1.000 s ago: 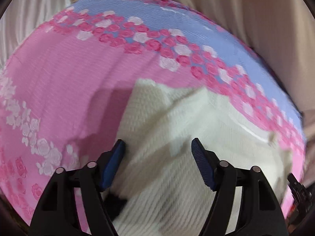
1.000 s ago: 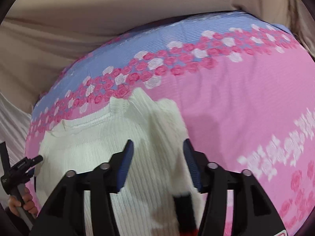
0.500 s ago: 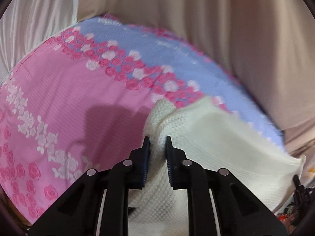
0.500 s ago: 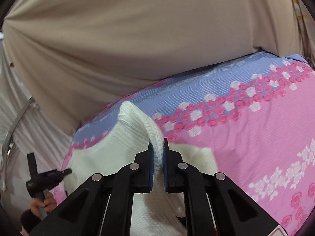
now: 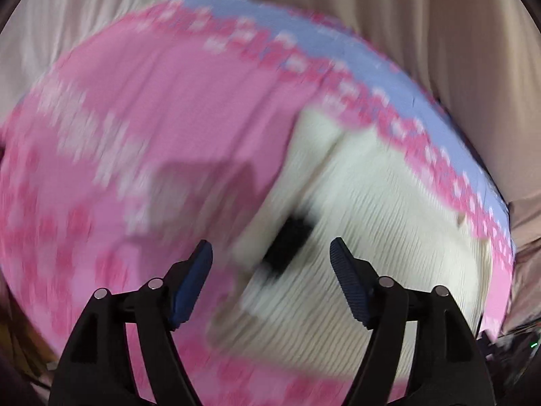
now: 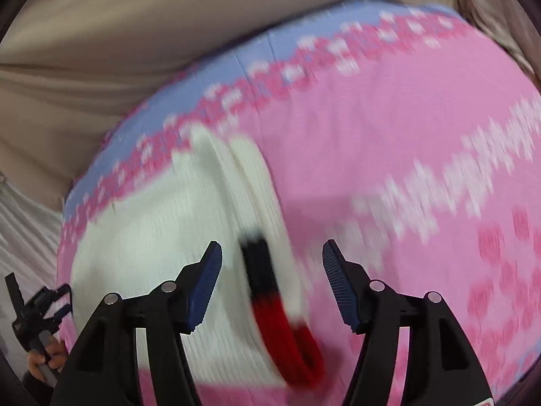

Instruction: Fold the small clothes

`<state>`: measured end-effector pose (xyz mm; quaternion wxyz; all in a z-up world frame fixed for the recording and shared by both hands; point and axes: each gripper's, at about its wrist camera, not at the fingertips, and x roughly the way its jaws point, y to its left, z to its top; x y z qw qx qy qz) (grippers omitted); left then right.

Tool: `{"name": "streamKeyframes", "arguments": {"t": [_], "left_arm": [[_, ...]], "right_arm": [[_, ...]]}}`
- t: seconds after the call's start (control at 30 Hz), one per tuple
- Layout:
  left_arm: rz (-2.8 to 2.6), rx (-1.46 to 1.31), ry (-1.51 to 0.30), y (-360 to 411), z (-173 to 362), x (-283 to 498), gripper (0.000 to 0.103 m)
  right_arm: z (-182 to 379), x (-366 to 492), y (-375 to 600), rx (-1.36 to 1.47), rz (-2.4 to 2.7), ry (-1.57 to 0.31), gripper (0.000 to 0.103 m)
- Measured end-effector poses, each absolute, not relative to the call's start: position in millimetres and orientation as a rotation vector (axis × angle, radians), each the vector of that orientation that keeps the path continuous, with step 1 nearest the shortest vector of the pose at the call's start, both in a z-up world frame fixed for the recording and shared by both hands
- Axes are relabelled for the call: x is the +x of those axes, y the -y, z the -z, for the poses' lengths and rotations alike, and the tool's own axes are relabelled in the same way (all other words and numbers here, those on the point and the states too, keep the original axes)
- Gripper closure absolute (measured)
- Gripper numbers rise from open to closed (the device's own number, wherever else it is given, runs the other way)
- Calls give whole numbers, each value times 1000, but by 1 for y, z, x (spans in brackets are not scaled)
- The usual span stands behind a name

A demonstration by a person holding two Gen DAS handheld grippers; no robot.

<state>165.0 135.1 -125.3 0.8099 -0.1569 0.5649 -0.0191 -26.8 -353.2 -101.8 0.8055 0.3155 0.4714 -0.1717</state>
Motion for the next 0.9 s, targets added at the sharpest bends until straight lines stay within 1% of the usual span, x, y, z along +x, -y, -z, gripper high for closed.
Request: {"name": "streamKeyframes", "arguments": {"t": [0.07, 0.13, 0.17, 0.23, 0.27, 0.3, 0.33, 0.37, 0.4, 0.53, 0.6, 0.67, 0.77, 0.8, 0.87, 0.9], "left_arm": [[28, -412, -1271, -148, 145, 143, 31], [7, -497, -1317, -154, 162, 131, 31], [-12, -517, -1266, -154, 159, 126, 29], [-2, -558, -1273, -149, 159, 130, 27], [29, -611, -1288, -144, 161, 136, 29], [25, -622, -1300, -141, 161, 139, 33], [23, -616, -1312, -137, 160, 143, 55], [41, -603, -1334, -133, 155, 149, 83], [53, -605, -1343, -134, 152, 149, 87], [59, -575, -1311, -150, 120, 126, 92], [66, -555, -1342, -163, 114, 103, 92], [60, -525, -1412, -176, 120, 75, 92], [56, -505, -1511, -185, 143, 34, 91], [54, -475, -1535, -184, 153, 25, 90], [48, -407, -1559, -177, 167, 16, 82], [41, -389, -1538, -176, 161, 17, 80]], "right_arm": [[117, -53, 341, 708, 346, -1065, 42], [137, -74, 330, 798, 302, -1092, 42], [143, -77, 327, 829, 291, -1095, 41], [147, -77, 323, 865, 294, -1053, 41], [148, -72, 322, 881, 271, -1036, 41], [150, -64, 322, 906, 258, -1036, 41], [150, -57, 324, 915, 263, -1028, 49], [149, -50, 325, 923, 249, -1019, 88], [148, -43, 328, 926, 248, -1033, 89], [106, -60, 339, 875, 295, -986, 92], [92, -82, 339, 853, 285, -998, 92], [85, -108, 337, 808, 283, -1042, 92], [94, -152, 324, 740, 289, -1154, 92], [107, -166, 318, 722, 279, -1211, 92], [133, -182, 312, 704, 272, -1281, 87], [144, -183, 308, 698, 269, -1315, 84]]}}
